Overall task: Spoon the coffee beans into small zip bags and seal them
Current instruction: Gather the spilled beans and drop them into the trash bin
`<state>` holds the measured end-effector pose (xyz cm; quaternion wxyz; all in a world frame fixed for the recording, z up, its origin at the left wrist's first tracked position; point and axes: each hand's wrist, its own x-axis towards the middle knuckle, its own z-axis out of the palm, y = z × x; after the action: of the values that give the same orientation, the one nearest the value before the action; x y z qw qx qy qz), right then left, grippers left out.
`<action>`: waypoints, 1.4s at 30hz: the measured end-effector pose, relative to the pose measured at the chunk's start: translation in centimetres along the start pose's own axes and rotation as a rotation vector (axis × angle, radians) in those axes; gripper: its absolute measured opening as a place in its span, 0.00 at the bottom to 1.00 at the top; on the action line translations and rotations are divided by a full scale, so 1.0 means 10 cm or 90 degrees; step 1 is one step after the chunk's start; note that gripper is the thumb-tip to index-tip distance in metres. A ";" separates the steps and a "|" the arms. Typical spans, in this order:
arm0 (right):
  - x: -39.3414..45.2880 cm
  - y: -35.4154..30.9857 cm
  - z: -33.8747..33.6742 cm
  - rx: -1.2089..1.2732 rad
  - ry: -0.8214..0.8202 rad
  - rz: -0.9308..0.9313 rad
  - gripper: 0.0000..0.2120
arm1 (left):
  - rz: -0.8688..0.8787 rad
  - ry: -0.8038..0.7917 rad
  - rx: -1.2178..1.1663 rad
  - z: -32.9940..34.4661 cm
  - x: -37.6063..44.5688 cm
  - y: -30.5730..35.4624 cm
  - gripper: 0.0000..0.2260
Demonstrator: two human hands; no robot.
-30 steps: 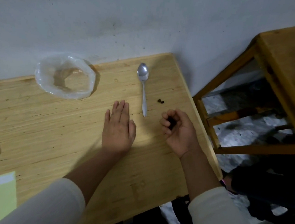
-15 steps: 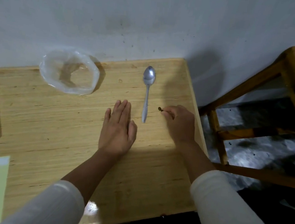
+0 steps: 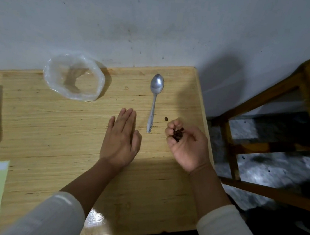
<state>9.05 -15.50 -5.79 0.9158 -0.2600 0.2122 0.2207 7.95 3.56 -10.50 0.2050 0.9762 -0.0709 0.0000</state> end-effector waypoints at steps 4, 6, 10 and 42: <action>0.10 -0.04 0.08 -0.346 0.159 -0.113 0.09 | -0.004 -0.004 0.003 0.00 0.00 0.00 0.25; 0.19 -0.05 0.07 -0.713 0.250 -0.220 0.06 | -0.006 -0.007 0.004 0.00 0.00 -0.01 0.25; 0.34 0.02 0.02 -1.050 0.251 -0.351 0.11 | -0.003 -0.010 0.009 0.00 0.00 0.00 0.25; -1.57 1.25 -0.61 -0.433 0.773 -0.414 0.08 | 0.430 -0.202 -0.063 0.27 -0.94 0.59 0.21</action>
<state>-11.83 -14.07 -7.37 0.5270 -0.6523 0.5112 -0.1883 -2.26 -1.57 -10.88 0.2271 0.8746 -0.4194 -0.0871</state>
